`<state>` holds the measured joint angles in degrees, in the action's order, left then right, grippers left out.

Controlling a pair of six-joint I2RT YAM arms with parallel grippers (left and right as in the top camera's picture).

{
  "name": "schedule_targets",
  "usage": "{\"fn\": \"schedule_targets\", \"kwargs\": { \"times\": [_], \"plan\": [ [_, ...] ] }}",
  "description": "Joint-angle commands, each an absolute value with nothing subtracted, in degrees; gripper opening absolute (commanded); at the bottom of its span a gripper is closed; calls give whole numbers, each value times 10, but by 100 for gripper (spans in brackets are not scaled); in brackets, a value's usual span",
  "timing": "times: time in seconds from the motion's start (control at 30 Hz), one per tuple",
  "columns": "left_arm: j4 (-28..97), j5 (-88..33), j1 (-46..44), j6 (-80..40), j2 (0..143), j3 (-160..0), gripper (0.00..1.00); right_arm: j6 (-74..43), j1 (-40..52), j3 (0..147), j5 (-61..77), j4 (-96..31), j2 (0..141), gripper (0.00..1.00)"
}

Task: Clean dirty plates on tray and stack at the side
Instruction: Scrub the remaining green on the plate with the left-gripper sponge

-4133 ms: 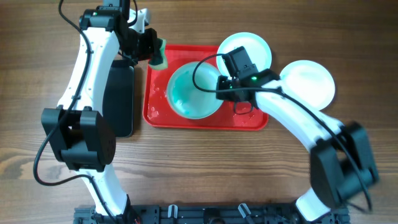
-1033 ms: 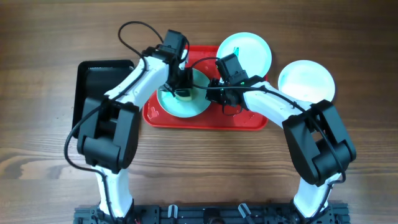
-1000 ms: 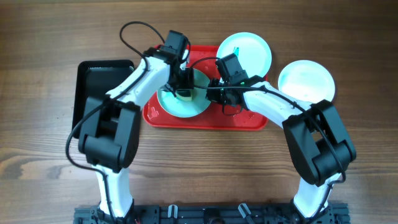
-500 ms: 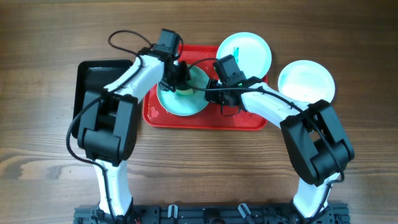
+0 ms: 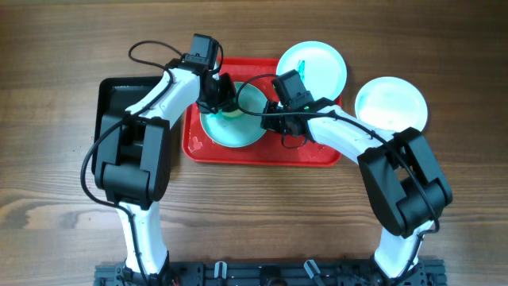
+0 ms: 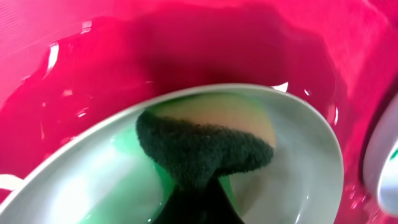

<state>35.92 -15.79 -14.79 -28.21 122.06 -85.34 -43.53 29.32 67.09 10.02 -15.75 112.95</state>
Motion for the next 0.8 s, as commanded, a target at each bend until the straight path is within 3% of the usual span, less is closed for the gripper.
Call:
{"fn": "schedule_targets", "kwargs": {
  "times": [0.0,0.77],
  "plan": [
    [377,-186,-173,-128,1251,-848,4,-434,298,671,111,-157,1131,4],
    [621,-186,-179,223,1250,-848,4,-434,298,671,111,-157,1131,4]
  ]
}}
